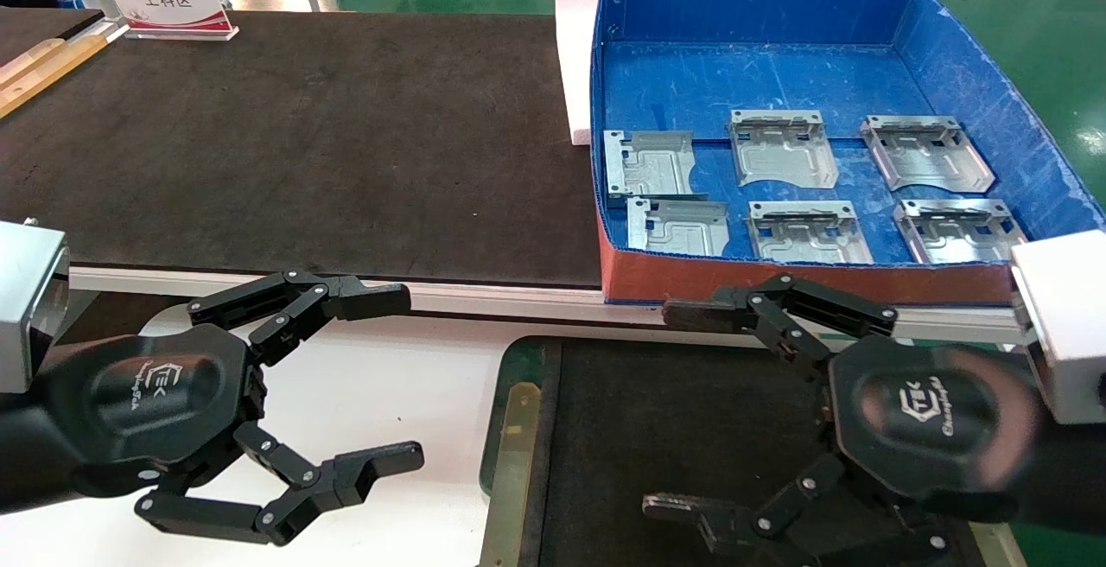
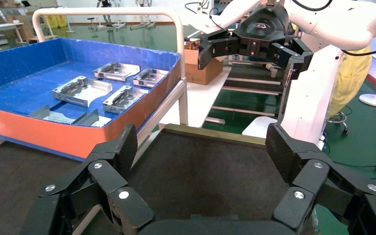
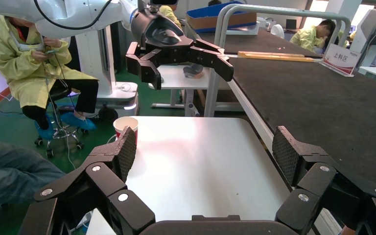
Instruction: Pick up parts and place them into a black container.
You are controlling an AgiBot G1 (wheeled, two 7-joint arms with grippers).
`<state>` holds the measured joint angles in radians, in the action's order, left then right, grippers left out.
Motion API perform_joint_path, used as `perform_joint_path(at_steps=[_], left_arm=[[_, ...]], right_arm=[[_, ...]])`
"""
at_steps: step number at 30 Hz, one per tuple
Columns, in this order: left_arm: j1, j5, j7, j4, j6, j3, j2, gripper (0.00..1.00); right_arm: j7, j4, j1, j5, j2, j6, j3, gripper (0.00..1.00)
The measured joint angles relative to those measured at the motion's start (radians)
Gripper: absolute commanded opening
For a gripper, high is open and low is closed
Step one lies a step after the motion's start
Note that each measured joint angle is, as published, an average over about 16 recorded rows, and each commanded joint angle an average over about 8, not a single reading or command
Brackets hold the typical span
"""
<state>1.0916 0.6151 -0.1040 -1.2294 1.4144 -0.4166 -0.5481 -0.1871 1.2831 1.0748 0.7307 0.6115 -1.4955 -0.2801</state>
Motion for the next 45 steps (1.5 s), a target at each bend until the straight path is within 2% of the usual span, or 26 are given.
perform_joint_path(at_steps=[13, 14, 21, 22, 45], left_arm=[[0.000, 0.000, 0.000, 0.000, 0.000, 0.000, 0.000, 1.00], [0.000, 0.000, 0.000, 0.000, 0.000, 0.000, 0.000, 0.93], [0.000, 0.000, 0.000, 0.000, 0.000, 0.000, 0.000, 0.06], [0.000, 0.000, 0.000, 0.000, 0.000, 0.000, 0.000, 0.00], [0.000, 0.000, 0.000, 0.000, 0.000, 0.000, 0.000, 0.00]], right_arm=[[0.000, 0.000, 0.000, 0.000, 0.000, 0.000, 0.000, 1.00], [0.000, 0.000, 0.000, 0.000, 0.000, 0.000, 0.000, 1.00], [0.000, 0.000, 0.000, 0.000, 0.000, 0.000, 0.000, 1.00], [0.000, 0.000, 0.000, 0.000, 0.000, 0.000, 0.000, 1.00], [0.000, 0.000, 0.000, 0.000, 0.000, 0.000, 0.000, 1.00]])
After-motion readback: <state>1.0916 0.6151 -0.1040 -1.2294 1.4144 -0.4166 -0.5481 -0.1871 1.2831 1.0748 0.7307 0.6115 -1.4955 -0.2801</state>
